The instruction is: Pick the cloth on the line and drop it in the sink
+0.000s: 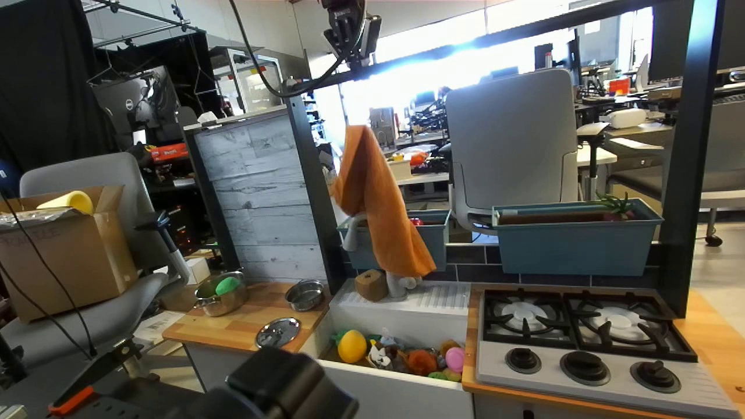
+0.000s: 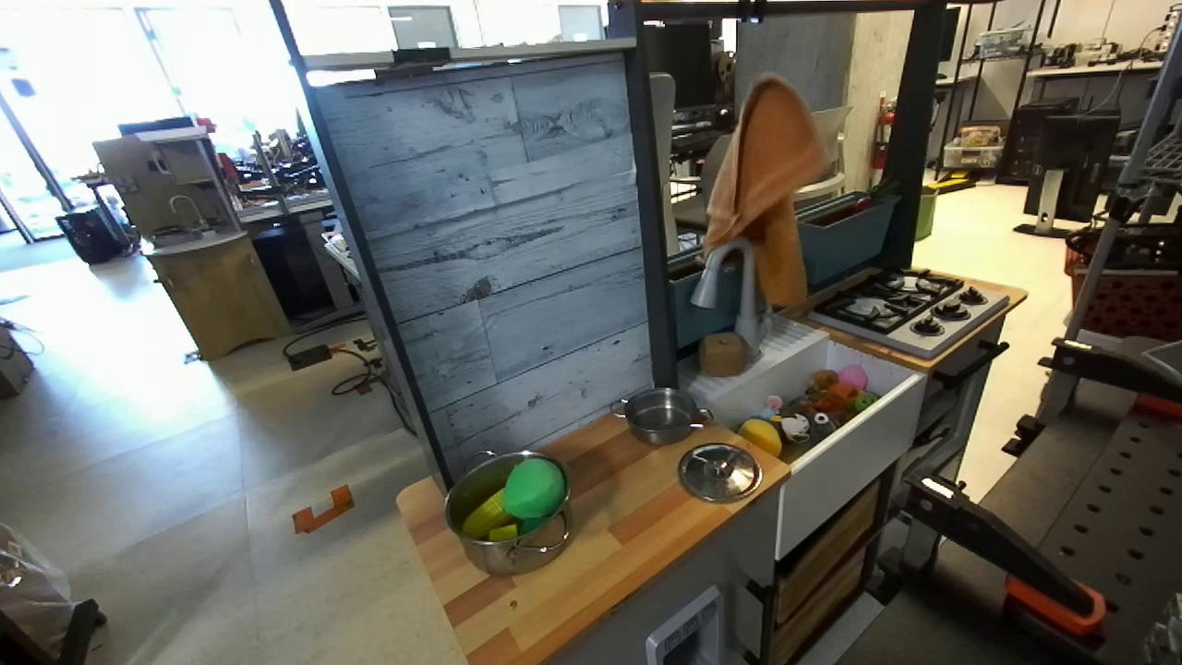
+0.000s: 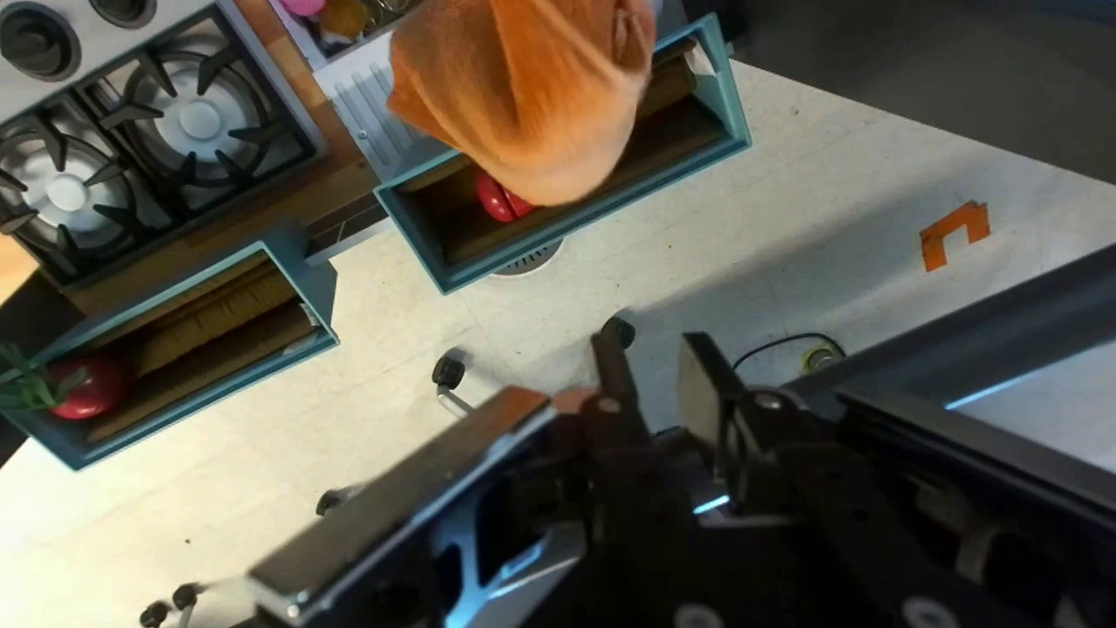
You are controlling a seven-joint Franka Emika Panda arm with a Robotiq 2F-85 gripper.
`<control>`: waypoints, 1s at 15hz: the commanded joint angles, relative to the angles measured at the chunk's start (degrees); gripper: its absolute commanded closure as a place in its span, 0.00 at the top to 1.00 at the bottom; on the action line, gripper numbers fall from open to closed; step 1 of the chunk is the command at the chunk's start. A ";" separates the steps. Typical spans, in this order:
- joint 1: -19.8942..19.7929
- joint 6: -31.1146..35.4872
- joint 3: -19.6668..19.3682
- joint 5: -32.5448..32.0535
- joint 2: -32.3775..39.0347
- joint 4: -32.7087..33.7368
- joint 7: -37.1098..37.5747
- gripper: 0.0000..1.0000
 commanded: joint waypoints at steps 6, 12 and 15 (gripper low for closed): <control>-1.38 -6.62 0.76 -0.68 2.19 6.42 0.17 0.89; -1.59 -19.35 0.85 -1.36 4.27 11.96 -0.10 1.00; -1.77 -25.29 0.92 -1.15 5.93 15.65 -0.14 1.00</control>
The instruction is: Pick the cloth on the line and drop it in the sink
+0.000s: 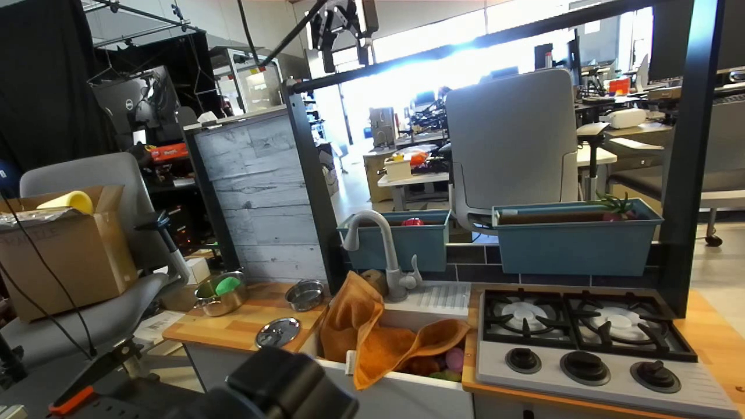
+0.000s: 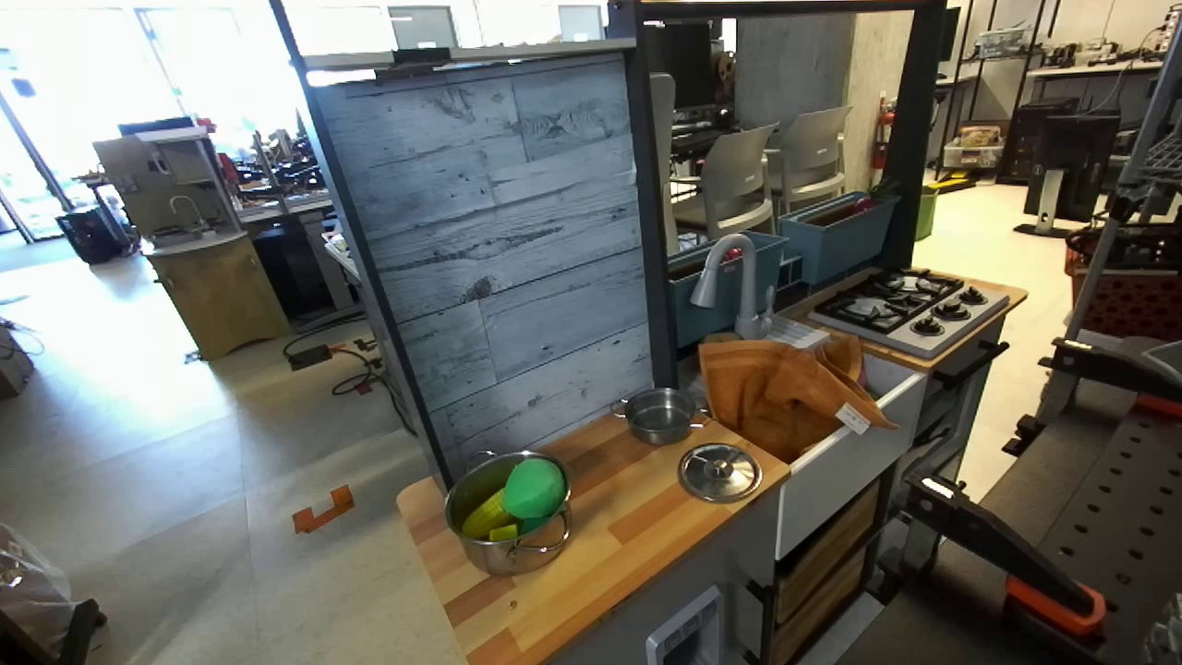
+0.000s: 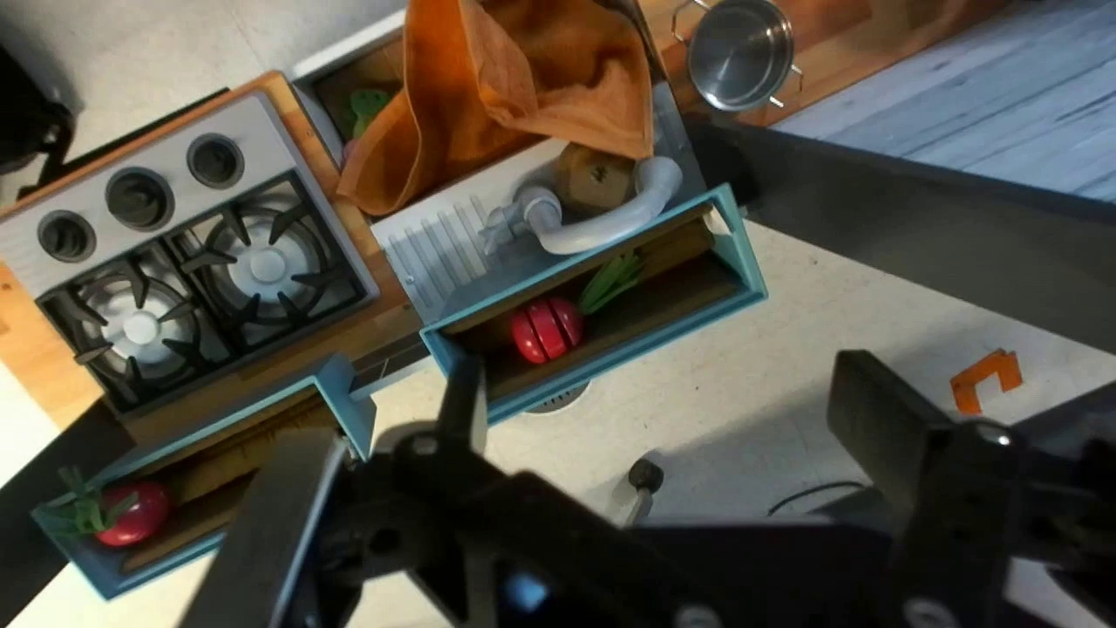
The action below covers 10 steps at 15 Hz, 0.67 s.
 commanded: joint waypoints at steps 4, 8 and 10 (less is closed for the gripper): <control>-1.09 -13.06 1.00 -1.08 5.71 11.40 -0.68 1.00; -1.14 -21.00 1.06 -2.21 8.47 16.49 -2.12 1.00; -1.21 -27.08 1.24 -3.02 10.04 19.22 -3.60 1.00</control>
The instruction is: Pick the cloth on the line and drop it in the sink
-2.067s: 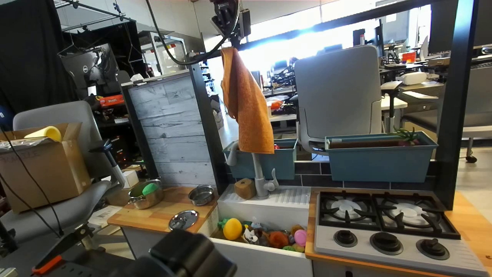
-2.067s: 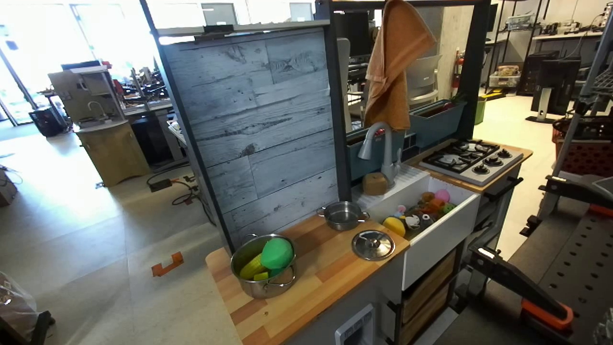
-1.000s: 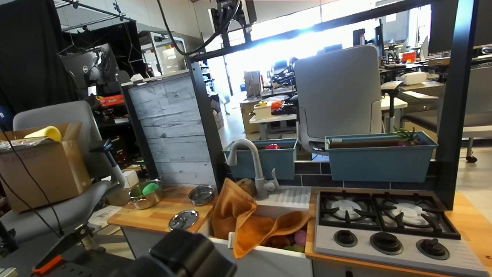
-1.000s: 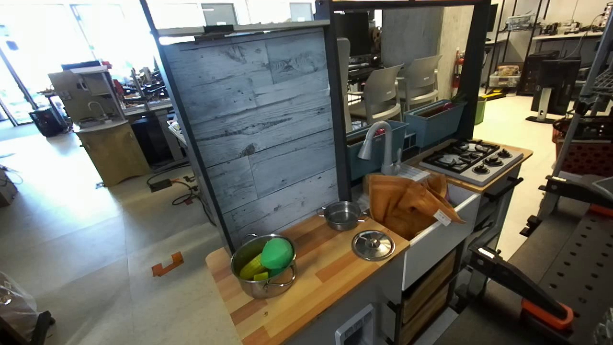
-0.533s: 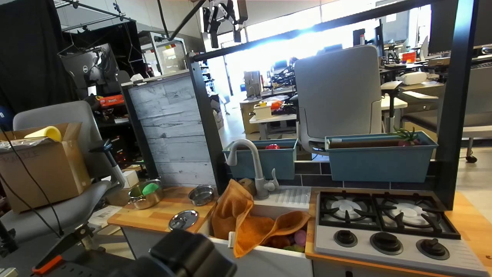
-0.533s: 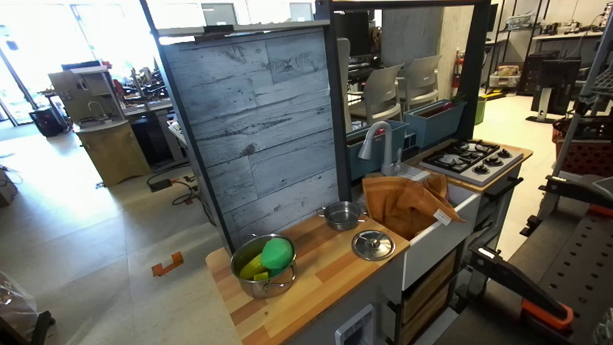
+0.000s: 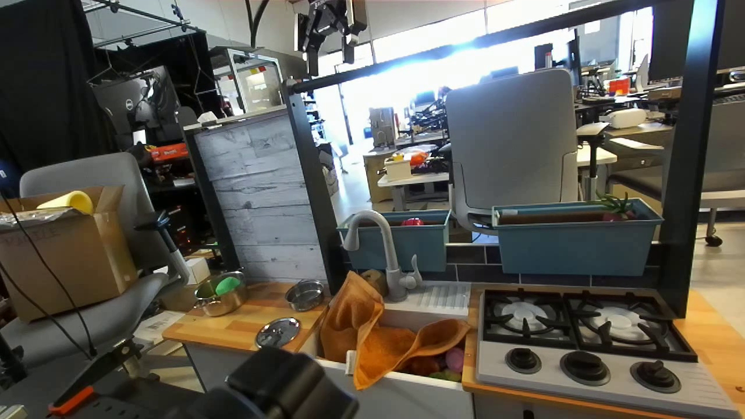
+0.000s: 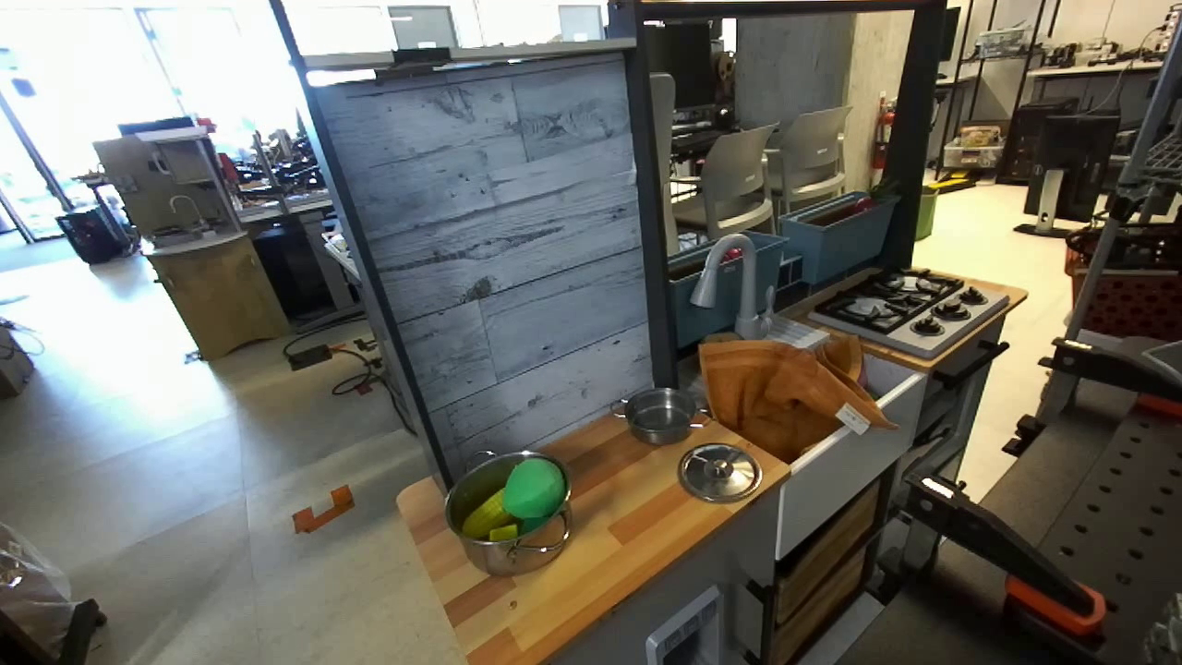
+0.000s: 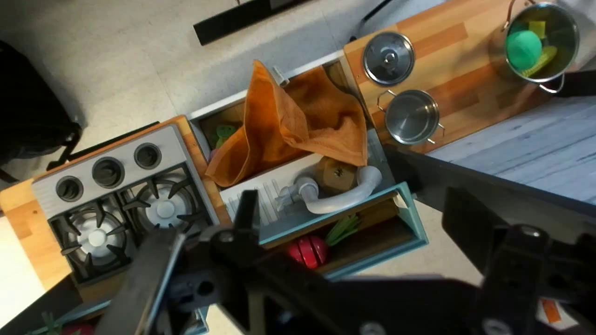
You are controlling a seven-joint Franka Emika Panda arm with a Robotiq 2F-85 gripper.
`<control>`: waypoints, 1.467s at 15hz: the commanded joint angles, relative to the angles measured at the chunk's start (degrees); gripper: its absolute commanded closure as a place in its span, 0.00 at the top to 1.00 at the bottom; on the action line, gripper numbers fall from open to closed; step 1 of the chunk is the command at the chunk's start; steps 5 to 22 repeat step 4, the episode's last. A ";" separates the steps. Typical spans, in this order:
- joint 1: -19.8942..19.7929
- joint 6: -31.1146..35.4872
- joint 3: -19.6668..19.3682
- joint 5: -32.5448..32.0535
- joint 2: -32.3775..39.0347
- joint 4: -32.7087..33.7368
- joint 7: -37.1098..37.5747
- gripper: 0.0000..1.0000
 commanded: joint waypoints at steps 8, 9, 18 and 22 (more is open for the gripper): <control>-0.02 -9.84 0.06 -0.89 2.55 4.35 -2.65 1.00; -0.02 -9.84 0.06 -0.89 2.55 4.35 -2.65 1.00; -0.02 -9.84 0.06 -0.89 2.55 4.35 -2.65 1.00; -0.02 -9.84 0.06 -0.89 2.55 4.35 -2.65 1.00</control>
